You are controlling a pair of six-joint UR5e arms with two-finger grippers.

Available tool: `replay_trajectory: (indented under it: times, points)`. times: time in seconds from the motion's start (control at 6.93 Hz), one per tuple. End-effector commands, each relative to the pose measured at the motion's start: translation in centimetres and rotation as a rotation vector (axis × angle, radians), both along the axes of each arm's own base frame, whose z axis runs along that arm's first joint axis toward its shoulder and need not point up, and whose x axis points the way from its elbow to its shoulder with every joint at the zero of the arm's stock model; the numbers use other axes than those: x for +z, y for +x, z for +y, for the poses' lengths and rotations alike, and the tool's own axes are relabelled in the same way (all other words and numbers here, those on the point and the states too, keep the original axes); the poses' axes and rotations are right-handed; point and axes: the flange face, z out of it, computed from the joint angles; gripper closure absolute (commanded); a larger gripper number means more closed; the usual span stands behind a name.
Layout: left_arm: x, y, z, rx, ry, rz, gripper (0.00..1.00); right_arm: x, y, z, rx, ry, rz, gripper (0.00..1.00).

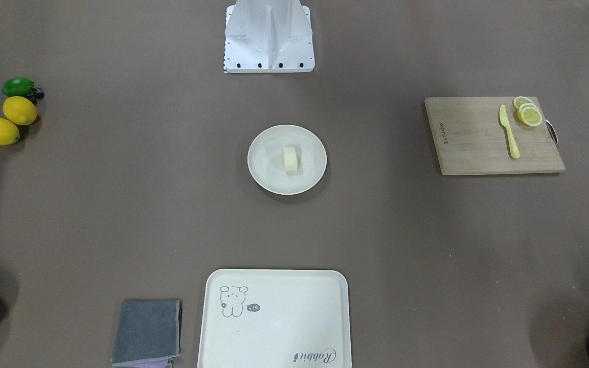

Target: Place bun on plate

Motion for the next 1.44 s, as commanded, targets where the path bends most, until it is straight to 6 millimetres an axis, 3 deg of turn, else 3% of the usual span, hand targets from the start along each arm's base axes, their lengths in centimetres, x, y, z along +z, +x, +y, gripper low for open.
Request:
replay_trajectory:
  times: [0.0, 0.43, 0.87, 1.01, 1.3]
  points:
    - [-1.4, -0.1, 0.0, -0.055, -0.015, 0.01, 0.02, -0.8, -0.2, 0.7, 0.004, -0.012, 0.006, 0.0]
    - [-3.5, 0.3, 0.3, -0.047, 0.029, 0.006, 0.02, -0.4, 0.1, 2.0, 0.017, -0.022, -0.019, 0.0]
    - [-3.0, -0.1, 1.1, -0.049, 0.026, 0.011, 0.02, -1.0, 0.0, 5.1, 0.017, -0.005, -0.023, 0.0]
    - [-2.7, -0.1, 1.0, -0.047, 0.026, 0.003, 0.02, -1.1, 0.0, 5.1, 0.017, -0.002, -0.026, 0.0]
    - [-4.0, -0.2, 1.3, -0.048, 0.047, 0.015, 0.02, -1.6, -0.5, 5.0, 0.011, 0.004, -0.03, 0.0]
